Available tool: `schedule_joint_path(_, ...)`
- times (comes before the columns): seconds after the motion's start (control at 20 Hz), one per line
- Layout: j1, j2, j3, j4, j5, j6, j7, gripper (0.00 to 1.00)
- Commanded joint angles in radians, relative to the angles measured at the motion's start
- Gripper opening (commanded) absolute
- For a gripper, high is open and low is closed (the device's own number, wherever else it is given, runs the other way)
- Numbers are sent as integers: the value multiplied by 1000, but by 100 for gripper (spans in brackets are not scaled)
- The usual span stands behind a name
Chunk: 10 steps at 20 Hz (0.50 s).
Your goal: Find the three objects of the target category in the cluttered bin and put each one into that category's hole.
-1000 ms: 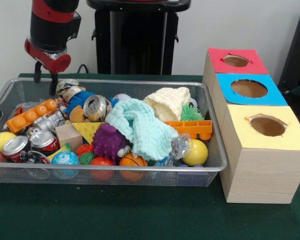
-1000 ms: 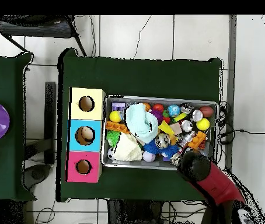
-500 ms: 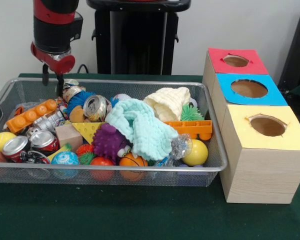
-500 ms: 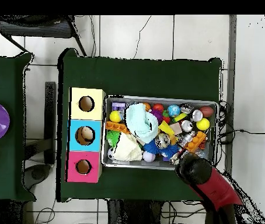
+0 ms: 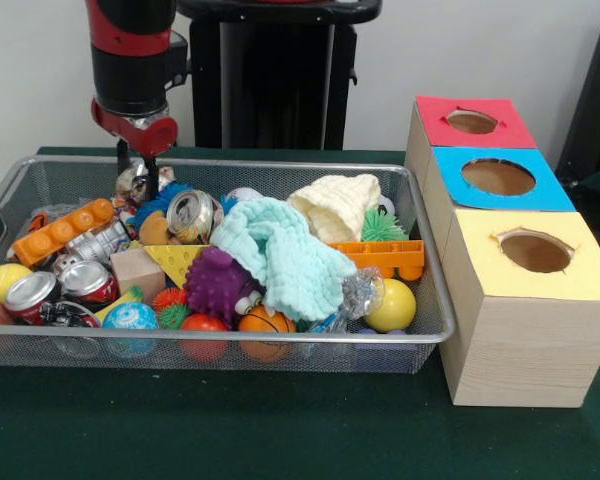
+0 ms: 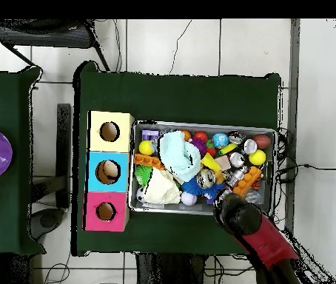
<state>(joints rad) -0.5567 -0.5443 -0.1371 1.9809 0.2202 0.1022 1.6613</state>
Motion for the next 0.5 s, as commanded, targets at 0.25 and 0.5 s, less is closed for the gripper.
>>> schedule_joint_path(0.25,-52,89,232,22,29,-217,303,100)
schedule_joint_path(0.5,-12,83,192,-18,56,-184,265,100)
